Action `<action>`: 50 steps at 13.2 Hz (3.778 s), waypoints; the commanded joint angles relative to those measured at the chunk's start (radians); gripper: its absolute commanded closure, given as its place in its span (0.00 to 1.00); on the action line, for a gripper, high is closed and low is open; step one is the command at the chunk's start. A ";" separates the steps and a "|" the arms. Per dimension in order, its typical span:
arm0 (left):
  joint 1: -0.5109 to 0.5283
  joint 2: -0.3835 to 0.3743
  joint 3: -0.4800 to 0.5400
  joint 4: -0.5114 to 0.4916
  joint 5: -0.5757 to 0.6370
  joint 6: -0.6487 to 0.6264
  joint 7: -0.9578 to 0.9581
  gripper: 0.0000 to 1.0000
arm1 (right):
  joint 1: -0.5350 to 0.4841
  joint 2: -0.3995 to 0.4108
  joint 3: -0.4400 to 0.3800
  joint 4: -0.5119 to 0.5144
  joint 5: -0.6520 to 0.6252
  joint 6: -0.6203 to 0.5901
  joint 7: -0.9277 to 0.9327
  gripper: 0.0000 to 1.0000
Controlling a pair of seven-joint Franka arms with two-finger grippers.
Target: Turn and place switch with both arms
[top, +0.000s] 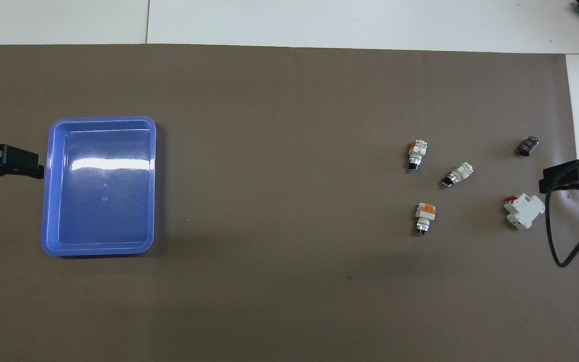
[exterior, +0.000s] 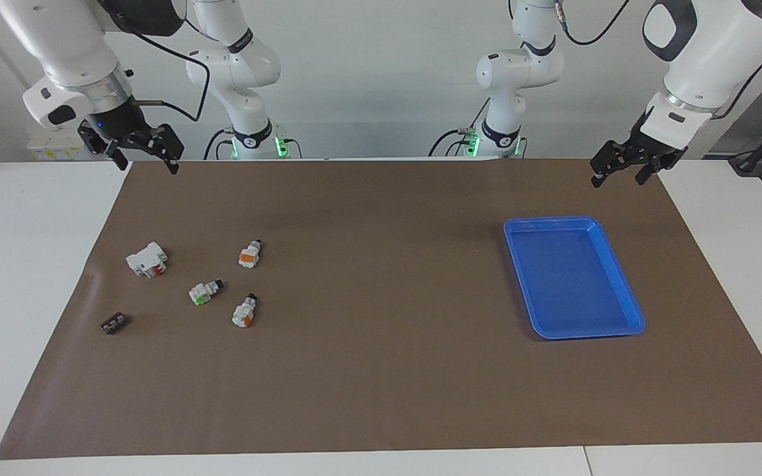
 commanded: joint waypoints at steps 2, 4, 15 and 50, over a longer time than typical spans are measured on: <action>0.010 -0.019 -0.005 -0.015 0.016 0.005 0.006 0.00 | 0.001 -0.027 -0.002 -0.035 -0.016 0.018 -0.012 0.00; 0.010 -0.019 -0.005 -0.015 0.016 0.005 0.006 0.00 | -0.001 -0.028 -0.002 -0.036 -0.016 0.020 -0.008 0.00; 0.010 -0.019 -0.005 -0.015 0.016 0.005 0.006 0.00 | 0.028 0.099 -0.003 -0.196 -0.002 0.463 0.222 0.00; 0.010 -0.019 -0.005 -0.015 0.016 0.005 0.006 0.00 | -0.033 0.363 -0.002 -0.406 0.115 0.852 0.592 1.00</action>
